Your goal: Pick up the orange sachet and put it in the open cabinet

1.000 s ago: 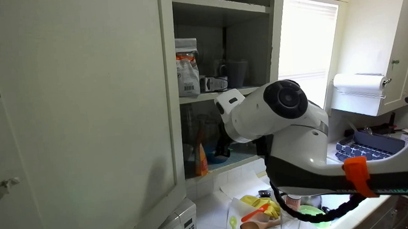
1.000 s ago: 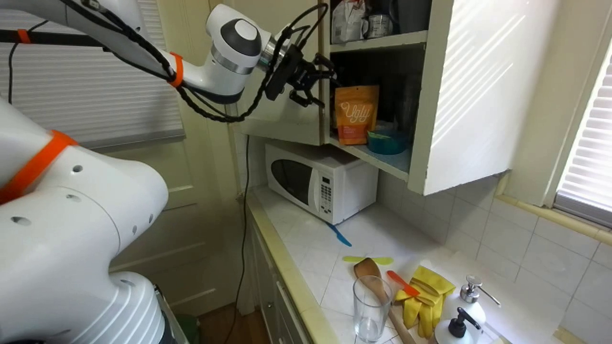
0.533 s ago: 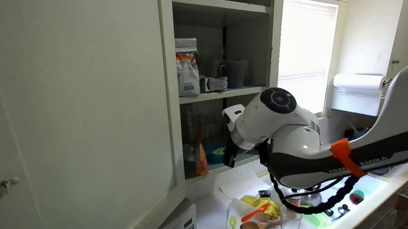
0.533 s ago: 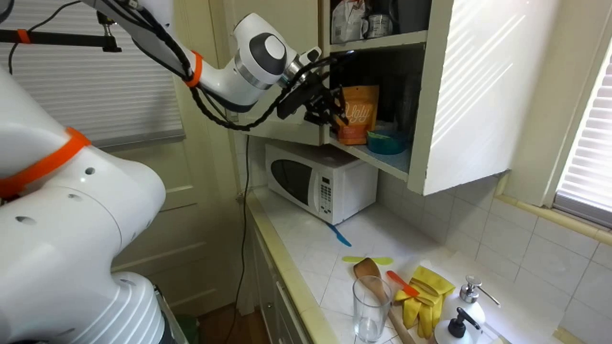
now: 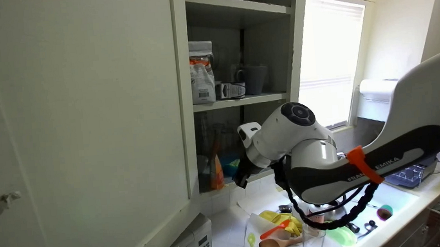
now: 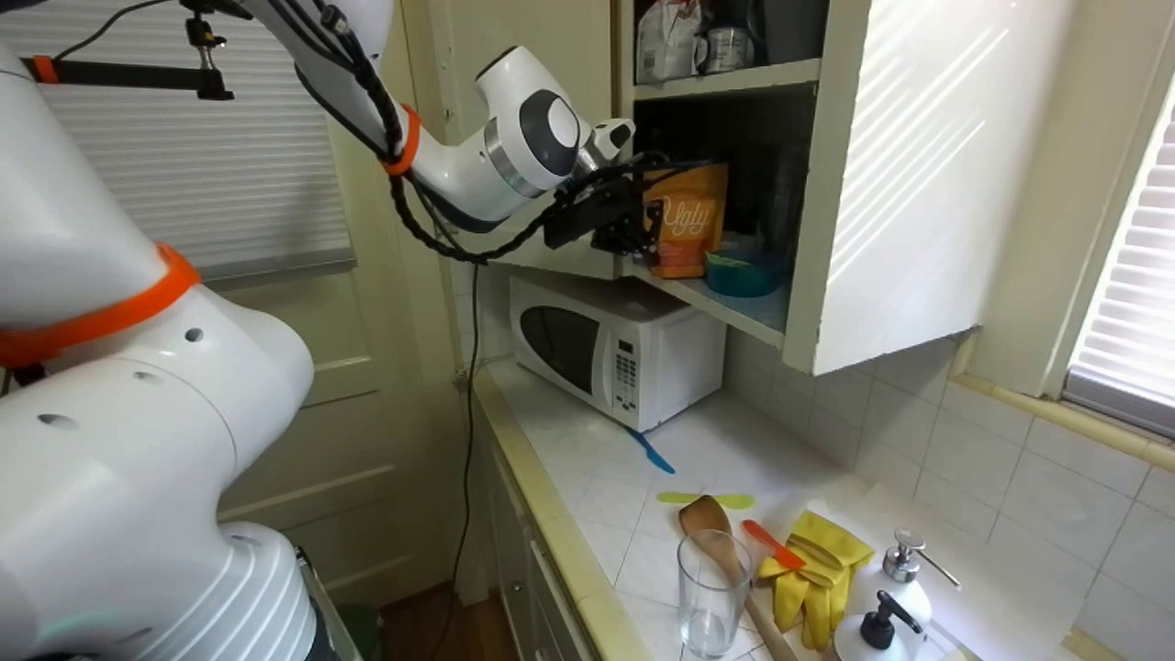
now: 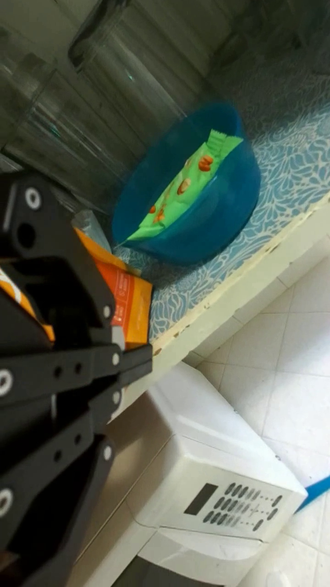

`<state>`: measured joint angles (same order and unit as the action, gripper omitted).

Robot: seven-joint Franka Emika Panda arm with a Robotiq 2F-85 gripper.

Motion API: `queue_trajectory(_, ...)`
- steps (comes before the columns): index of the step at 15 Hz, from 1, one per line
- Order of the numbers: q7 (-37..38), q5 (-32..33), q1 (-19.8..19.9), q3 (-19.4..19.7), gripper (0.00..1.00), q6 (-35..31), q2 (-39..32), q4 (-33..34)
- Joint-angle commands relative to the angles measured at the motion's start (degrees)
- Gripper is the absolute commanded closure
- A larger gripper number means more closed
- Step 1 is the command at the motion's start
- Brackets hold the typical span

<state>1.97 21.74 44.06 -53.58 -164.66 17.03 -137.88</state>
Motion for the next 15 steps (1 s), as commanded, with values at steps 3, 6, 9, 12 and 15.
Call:
queue_trajectory(3,0.6,4.3,4.8,-2.8,1.00,-8.7,-3.6,-0.1)
queue_trajectory(6,0.5,5.1,6.6,-3.9,1.00,-10.1,-5.0,-0.1)
queue_trajectory(9,0.5,5.8,8.2,-5.1,1.00,-10.7,-6.3,0.0)
queue_trajectory(12,0.8,7.0,10.3,-6.7,1.00,-13.4,-7.1,-0.1)
queue_trajectory(15,1.3,8.4,13.7,-9.1,1.00,-17.8,-6.5,-0.1)
